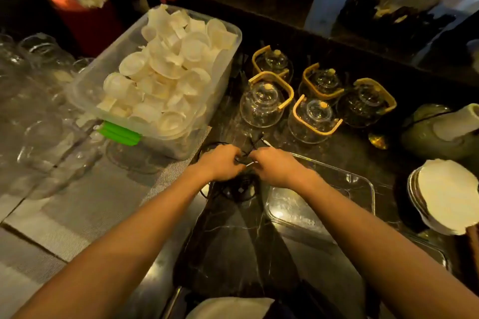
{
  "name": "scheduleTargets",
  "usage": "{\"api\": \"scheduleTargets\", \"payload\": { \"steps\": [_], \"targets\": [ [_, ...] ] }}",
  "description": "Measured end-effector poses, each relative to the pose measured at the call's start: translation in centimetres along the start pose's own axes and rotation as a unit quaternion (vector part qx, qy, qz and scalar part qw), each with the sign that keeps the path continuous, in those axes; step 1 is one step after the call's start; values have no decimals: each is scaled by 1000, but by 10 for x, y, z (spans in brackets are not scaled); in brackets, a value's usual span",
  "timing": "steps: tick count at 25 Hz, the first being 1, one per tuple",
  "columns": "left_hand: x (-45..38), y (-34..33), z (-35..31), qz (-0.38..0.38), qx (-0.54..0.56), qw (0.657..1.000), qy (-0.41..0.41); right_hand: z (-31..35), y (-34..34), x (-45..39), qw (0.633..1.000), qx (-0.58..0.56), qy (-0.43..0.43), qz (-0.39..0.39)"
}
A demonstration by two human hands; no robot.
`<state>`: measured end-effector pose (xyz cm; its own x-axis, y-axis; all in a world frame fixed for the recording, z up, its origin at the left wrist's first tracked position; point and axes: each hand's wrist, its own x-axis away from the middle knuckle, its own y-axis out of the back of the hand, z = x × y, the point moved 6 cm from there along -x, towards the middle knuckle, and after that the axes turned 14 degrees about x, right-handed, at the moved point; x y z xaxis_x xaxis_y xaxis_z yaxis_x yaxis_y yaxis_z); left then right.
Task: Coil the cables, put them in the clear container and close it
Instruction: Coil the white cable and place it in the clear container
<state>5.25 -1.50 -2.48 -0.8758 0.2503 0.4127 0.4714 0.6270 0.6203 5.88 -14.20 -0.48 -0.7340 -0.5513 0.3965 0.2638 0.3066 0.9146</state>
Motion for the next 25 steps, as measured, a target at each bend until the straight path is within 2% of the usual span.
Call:
{"api": "scheduleTargets", "payload": {
  "steps": [2, 4, 8, 11, 14, 17, 20, 23, 25],
  "targets": [
    [-5, -6, 7, -10, 5, 1000, 0, 6, -3, -8, 995, 100, -5, -15],
    [-6, -18, 17, -6, 21, 1000, 2, 14, -10, -13, 989, 148, 4, -24],
    [-11, -31, 31, 3, 48, 999, -3, 17, -20, -31, 981, 193, -1, 11],
    [-10, -33, 41, -5, 49, 999, 5, 18, -20, -37, 983, 181, -3, 2],
    [-4, -17, 41, -62, 109, 992, -18, 5, 3, -33, 995, 19, -14, -101],
    [3, 5, 23, -129, 160, 977, -54, -12, 31, -19, 965, -184, -32, -187],
    [7, 26, 4, -170, 235, 953, -85, -29, 59, -4, 901, -340, -76, -259],
    [14, 40, -4, -197, 244, 944, -102, -53, 82, 13, 803, -513, -101, -286],
    [19, 45, -8, -209, 251, 939, -110, -64, 95, 26, 762, -566, -99, -299]
  ]
}}
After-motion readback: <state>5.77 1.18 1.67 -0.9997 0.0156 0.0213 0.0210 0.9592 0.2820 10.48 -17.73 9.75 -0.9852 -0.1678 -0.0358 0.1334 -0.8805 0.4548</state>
